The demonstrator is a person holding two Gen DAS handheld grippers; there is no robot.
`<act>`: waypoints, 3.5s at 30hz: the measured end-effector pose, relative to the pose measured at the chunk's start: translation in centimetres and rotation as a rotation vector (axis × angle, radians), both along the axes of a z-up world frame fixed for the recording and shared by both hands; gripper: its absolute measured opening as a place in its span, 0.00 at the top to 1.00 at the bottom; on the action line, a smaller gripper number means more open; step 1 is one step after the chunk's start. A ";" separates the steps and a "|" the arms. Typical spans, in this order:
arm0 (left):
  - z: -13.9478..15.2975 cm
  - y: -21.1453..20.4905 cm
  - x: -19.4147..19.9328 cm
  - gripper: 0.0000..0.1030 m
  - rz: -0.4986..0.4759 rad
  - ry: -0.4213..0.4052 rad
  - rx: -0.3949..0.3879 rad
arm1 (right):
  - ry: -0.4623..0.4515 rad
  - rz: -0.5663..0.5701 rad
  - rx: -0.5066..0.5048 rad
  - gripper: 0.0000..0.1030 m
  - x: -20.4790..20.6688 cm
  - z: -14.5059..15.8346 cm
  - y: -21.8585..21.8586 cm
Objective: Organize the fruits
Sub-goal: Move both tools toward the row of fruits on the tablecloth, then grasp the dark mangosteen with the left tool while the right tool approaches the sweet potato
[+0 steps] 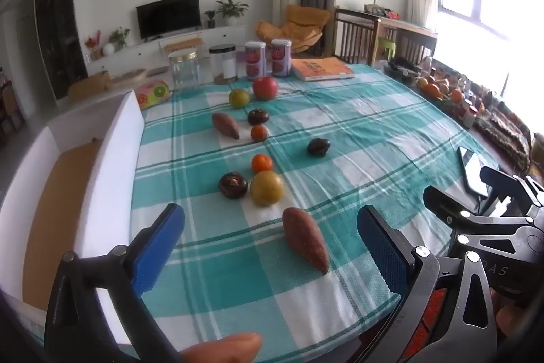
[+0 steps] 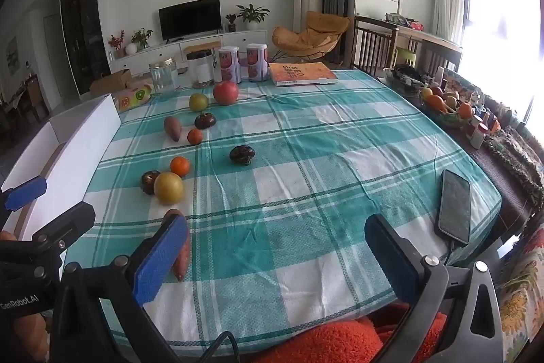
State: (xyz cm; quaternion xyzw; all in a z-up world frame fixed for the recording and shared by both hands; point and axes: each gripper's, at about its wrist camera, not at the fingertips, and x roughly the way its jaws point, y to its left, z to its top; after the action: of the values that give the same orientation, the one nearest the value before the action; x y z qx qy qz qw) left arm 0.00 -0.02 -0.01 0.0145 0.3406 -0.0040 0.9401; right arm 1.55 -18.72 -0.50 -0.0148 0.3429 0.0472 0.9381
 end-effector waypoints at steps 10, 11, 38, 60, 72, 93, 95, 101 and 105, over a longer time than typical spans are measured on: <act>-0.8 0.3 -0.7 0.01 0.011 0.025 -0.044 | -0.022 0.001 -0.012 0.00 -1.7 0.0 0.4; -0.7 0.3 -0.7 0.01 0.011 0.027 -0.052 | -0.025 -0.008 -0.028 0.00 -1.9 0.0 1.0; -1.0 -0.1 -0.6 0.01 0.011 0.043 -0.060 | -0.023 -0.016 0.015 0.00 -1.9 -0.1 0.3; -2.3 0.2 -0.7 0.01 0.019 0.064 -0.067 | -0.017 -0.013 0.028 0.00 -2.0 -0.4 0.1; -2.6 0.3 -0.8 0.01 0.021 0.071 -0.069 | -0.015 -0.012 0.033 0.00 -2.1 -0.5 0.2; -9.3 4.1 2.6 0.01 0.085 0.311 -0.142 | 0.117 -0.014 0.091 0.00 0.0 -3.6 -0.5; -10.9 4.7 3.5 0.01 0.097 0.355 -0.155 | 0.165 -0.014 0.097 0.00 1.0 -4.8 -0.6; -13.3 5.5 5.6 0.01 0.146 0.389 -0.093 | 0.239 -0.002 0.079 0.00 5.2 -6.3 0.0; -13.5 5.5 6.3 0.00 0.149 0.379 -0.059 | 0.272 -0.052 0.127 0.00 9.5 -7.3 -0.1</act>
State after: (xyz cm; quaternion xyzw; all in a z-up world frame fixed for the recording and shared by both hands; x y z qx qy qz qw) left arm 6.31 5.51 -13.50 -0.0394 0.5114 0.0531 0.8568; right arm 11.02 -18.80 -7.84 0.0600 0.4635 0.0460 0.8828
